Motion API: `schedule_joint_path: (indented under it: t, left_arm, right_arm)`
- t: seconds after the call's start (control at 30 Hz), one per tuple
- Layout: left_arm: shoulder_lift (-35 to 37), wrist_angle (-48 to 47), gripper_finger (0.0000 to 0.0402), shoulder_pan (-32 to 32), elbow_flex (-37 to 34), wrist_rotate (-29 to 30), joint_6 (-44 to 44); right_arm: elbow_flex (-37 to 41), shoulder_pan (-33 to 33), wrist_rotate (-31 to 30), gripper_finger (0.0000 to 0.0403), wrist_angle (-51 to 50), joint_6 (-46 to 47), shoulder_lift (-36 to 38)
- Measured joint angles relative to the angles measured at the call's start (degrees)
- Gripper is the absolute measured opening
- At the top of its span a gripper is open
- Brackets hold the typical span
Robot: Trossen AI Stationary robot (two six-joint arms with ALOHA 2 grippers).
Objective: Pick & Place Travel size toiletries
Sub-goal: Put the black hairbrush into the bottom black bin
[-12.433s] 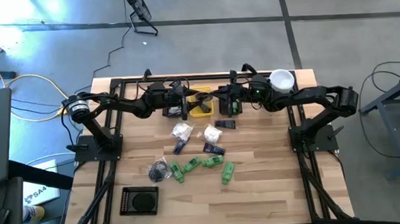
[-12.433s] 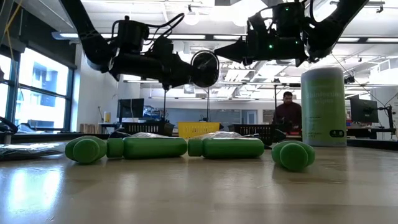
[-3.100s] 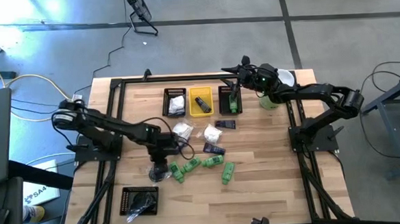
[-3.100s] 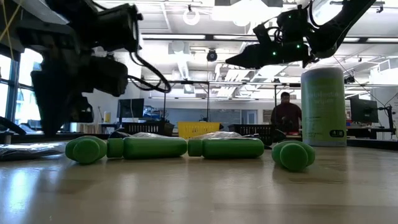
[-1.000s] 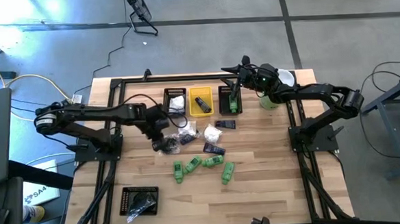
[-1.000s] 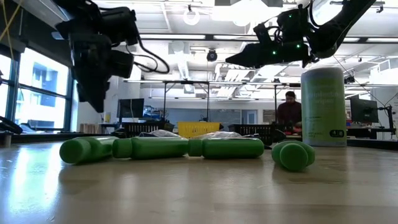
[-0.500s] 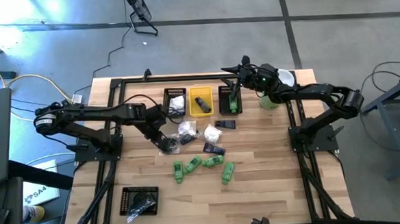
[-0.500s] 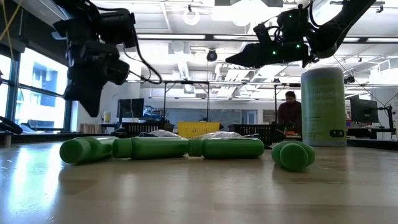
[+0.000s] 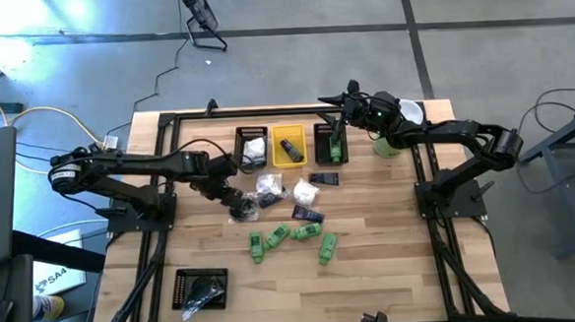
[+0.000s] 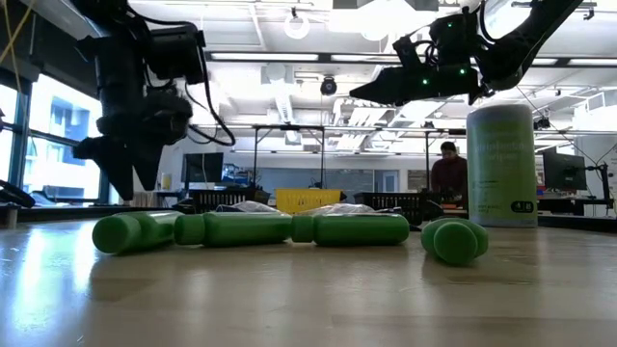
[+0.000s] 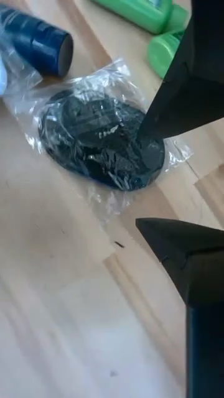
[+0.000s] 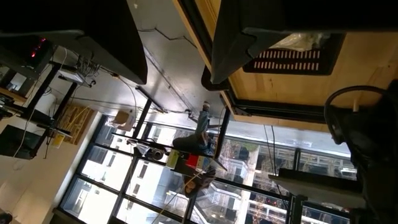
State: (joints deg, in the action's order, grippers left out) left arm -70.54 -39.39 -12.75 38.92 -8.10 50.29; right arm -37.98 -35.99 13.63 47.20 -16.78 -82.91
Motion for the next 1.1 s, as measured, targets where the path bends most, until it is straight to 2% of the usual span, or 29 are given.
schedule_joint_path:
  t: [0.17,0.3,0.5,0.77,0.97,1.1]
  left_arm:
    - [0.0,0.9,0.0205,0.1,0.0,-2.5,5.3]
    - [0.0,3.5,0.0192,0.1,0.0,-3.8,6.0]
    - [0.0,2.3,0.0173,0.1,0.0,-5.2,8.8]
    - [-0.1,2.2,0.0168,0.1,-0.2,-6.8,10.2]
    - [-0.1,5.5,0.0167,0.1,-5.1,-7.7,13.0]
    - [-0.1,14.3,0.0167,0.2,-9.5,-9.5,14.5]
  right_arm:
    - [0.0,0.0,0.0,0.0173,0.0,0.0,0.0]
    - [0.0,0.0,0.0,0.0173,-0.1,0.0,0.0]
    - [0.0,0.0,0.0,0.0173,-0.3,-0.9,0.0]
    - [0.0,0.0,0.0,0.0173,-0.5,-1.2,0.0]
    - [0.0,0.0,0.0,0.0173,-0.5,-1.5,0.0]
    - [0.0,0.0,0.0,0.0173,-0.5,-1.5,0.0]
